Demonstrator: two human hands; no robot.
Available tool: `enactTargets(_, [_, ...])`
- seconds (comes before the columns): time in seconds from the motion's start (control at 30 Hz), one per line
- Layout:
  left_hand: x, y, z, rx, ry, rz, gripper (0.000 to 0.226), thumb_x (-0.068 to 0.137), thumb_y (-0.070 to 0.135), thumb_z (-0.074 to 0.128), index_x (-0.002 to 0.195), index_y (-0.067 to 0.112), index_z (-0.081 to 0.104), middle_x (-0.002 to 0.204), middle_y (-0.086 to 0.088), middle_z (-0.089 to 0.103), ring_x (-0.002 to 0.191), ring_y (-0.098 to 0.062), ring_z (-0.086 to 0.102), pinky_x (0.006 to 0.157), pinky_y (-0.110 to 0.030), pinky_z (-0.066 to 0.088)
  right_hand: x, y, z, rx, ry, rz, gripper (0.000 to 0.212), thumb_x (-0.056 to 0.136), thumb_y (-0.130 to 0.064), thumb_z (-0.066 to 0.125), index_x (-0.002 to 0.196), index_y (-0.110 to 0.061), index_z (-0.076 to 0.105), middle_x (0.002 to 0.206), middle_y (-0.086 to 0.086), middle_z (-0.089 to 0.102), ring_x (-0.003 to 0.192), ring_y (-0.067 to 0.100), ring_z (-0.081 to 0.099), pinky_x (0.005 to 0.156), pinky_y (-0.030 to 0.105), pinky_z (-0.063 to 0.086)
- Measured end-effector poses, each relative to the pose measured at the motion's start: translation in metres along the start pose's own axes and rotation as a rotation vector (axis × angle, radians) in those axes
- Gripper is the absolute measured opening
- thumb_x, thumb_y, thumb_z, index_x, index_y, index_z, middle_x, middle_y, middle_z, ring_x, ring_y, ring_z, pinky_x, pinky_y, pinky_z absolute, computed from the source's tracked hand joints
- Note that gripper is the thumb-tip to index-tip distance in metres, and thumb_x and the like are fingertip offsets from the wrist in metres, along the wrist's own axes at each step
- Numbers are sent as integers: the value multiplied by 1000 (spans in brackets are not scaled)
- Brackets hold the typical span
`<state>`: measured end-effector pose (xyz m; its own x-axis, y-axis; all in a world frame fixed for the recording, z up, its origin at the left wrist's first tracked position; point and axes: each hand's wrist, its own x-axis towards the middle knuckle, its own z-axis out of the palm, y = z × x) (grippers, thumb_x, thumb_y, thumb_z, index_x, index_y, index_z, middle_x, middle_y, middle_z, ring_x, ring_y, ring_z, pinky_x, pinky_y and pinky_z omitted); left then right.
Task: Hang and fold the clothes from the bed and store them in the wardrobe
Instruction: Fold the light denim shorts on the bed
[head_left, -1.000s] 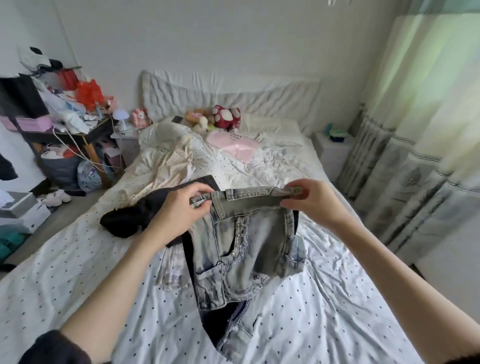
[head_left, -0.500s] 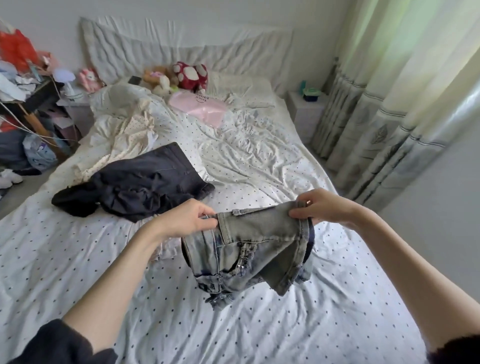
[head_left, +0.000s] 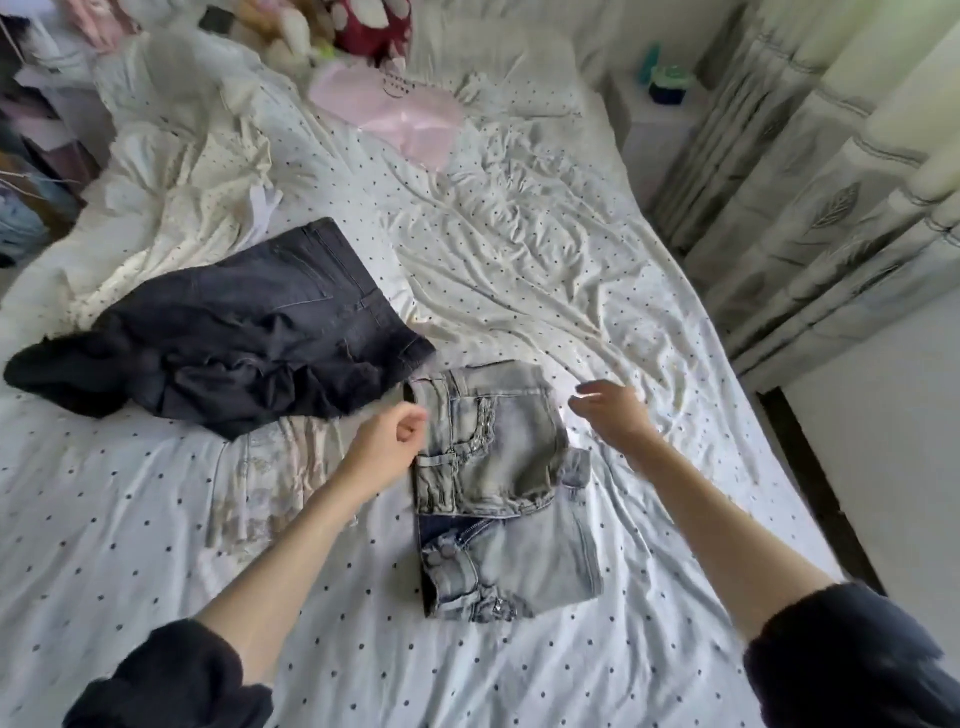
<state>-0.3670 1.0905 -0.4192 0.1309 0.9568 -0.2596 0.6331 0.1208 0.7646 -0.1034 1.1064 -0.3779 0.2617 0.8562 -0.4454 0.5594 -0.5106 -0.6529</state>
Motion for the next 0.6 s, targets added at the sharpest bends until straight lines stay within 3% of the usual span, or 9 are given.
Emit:
enactTargets(0.13, [-9, -47, 45, 26, -129, -200, 32, 93, 15, 56, 124, 9, 53, 124, -9, 56, 96, -11, 53, 79, -15, 39, 9, 67, 28, -125, -72, 117, 31, 88, -19, 63, 114, -2, 64, 110, 15, 68, 102, 27, 63, 73, 25, 40])
enactTargets(0.23, [-6, -60, 69, 57, -105, -280, 50, 92, 17, 58, 137, 4, 41, 133, -14, 50, 109, -22, 55, 91, -25, 41, 14, 97, 46, -176, -135, 133, 37, 87, -30, 65, 114, -4, 63, 109, 12, 69, 103, 26, 62, 77, 26, 42])
enactTargets(0.3, [3, -62, 78, 51, -38, -314, 59, 91, 20, 60, 142, 3, 34, 134, -15, 48, 113, -27, 54, 95, -31, 43, 19, 102, 55, -182, -161, 111, 39, 84, -35, 67, 109, -6, 64, 100, 7, 69, 97, 24, 62, 75, 27, 42])
enactTargets(0.4, [17, -65, 87, 35, 81, -397, 54, 90, 25, 61, 138, 5, 42, 121, -13, 55, 101, -21, 54, 82, -28, 42, 30, 102, 65, -136, -136, 76, 26, 83, -28, 67, 73, -5, 62, 64, 4, 57, 67, 23, 52, 54, 29, 33])
enactTargets(0.47, [30, -67, 90, 53, 153, -431, 48, 90, 25, 61, 132, 6, 49, 111, -10, 57, 97, -21, 54, 80, -29, 41, 40, 100, 68, -61, -109, 75, 29, 82, -19, 67, 59, -11, 52, 53, 1, 44, 61, 21, 43, 52, 30, 28])
enactTargets(0.6, [63, -64, 87, 50, 231, -475, 51, 88, 28, 64, 130, 2, 49, 120, -16, 55, 106, -29, 55, 90, -34, 42, 65, 85, 66, 135, -75, 161, 11, 83, -21, 65, 82, -12, 72, 60, 1, 57, 67, 19, 52, 59, 26, 37])
